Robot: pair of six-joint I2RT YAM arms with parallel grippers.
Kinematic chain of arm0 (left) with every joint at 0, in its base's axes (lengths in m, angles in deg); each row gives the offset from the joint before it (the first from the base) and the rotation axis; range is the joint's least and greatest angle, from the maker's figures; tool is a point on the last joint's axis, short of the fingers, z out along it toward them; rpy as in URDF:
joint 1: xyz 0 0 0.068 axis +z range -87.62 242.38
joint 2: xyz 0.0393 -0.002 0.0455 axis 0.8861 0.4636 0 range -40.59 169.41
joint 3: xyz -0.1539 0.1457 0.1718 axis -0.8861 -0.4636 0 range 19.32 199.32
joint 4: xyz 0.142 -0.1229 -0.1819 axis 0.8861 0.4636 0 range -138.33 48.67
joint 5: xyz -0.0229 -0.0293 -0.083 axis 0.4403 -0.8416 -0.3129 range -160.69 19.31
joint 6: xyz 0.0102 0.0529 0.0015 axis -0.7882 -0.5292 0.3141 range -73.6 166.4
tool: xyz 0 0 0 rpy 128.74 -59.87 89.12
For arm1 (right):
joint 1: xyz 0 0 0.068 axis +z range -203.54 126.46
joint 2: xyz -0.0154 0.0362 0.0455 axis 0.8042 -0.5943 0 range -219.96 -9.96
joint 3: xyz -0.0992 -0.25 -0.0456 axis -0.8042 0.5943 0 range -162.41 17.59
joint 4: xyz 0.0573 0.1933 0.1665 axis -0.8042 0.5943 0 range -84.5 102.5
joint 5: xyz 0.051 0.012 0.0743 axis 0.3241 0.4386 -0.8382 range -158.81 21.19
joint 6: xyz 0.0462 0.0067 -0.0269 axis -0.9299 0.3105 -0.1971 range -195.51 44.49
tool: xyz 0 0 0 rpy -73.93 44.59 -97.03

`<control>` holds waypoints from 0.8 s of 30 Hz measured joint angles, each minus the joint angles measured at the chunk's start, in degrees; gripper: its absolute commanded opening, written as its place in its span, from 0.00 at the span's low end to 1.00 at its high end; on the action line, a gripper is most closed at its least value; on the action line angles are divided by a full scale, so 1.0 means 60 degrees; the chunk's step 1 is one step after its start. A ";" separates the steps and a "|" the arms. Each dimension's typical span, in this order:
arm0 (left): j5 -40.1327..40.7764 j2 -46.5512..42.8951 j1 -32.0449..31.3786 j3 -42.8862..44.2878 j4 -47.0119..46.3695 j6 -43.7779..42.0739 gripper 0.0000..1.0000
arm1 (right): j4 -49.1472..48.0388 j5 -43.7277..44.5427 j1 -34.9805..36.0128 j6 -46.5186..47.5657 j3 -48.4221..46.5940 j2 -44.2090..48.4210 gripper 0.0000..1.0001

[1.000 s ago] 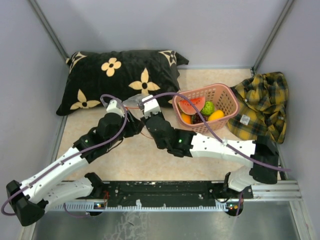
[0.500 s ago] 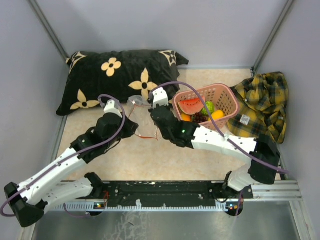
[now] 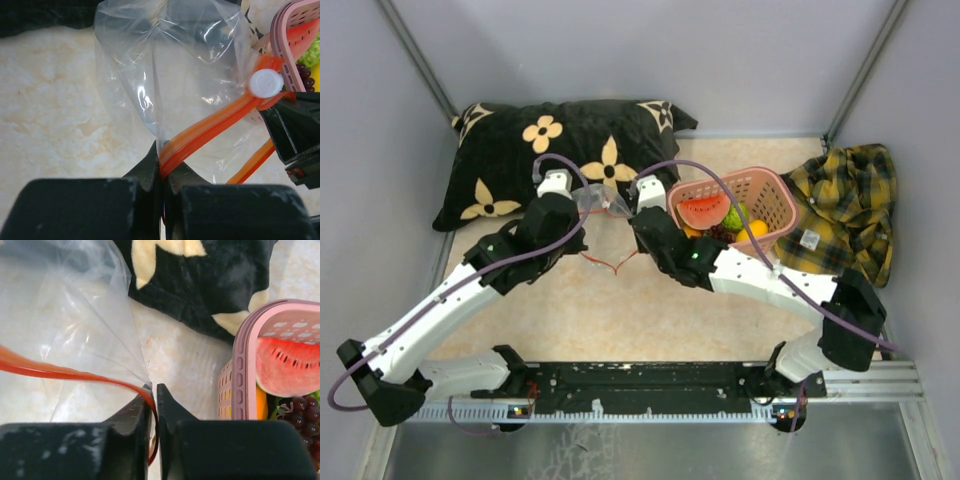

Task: Place the food in the zip-top bag and seal the zipper
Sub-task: Open the zipper of the food storage bag.

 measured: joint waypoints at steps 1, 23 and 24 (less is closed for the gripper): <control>-0.0011 0.0211 0.0000 0.0211 0.0113 -0.0197 0.00 | 0.0026 -0.0095 -0.0007 -0.0018 0.0051 0.0040 0.18; -0.1843 0.2463 0.0007 0.1869 0.0940 -0.2288 0.01 | -0.1330 -0.1151 -0.0302 0.0532 0.0353 0.0703 0.00; -0.1847 0.2463 0.0011 0.1869 0.0943 -0.2310 0.08 | -0.1330 -0.1155 -0.0346 0.0514 0.0353 0.0692 0.00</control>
